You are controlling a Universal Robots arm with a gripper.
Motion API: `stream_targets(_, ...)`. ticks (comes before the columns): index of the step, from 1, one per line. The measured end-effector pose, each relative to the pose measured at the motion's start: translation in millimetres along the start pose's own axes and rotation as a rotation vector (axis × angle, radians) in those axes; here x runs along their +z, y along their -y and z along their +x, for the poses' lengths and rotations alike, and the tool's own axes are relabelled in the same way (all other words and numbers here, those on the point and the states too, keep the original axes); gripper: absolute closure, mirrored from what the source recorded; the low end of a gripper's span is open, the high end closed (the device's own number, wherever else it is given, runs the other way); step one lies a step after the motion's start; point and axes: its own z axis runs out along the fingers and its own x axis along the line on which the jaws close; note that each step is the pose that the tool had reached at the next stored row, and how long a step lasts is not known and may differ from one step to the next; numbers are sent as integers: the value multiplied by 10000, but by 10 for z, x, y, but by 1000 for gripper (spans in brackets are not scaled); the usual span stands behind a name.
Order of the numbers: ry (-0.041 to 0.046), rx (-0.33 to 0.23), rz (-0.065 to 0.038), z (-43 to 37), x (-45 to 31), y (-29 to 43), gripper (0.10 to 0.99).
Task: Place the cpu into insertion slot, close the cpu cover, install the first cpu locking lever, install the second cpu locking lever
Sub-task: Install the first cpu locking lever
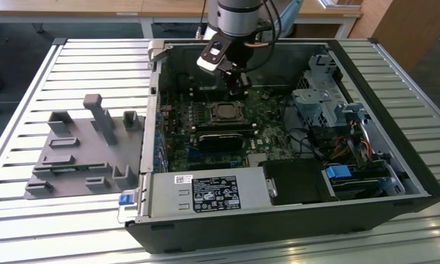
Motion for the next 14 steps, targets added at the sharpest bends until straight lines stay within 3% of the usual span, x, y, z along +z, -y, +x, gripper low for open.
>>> stream_targets(14,-10,-1261,-69,0,0,0,980)
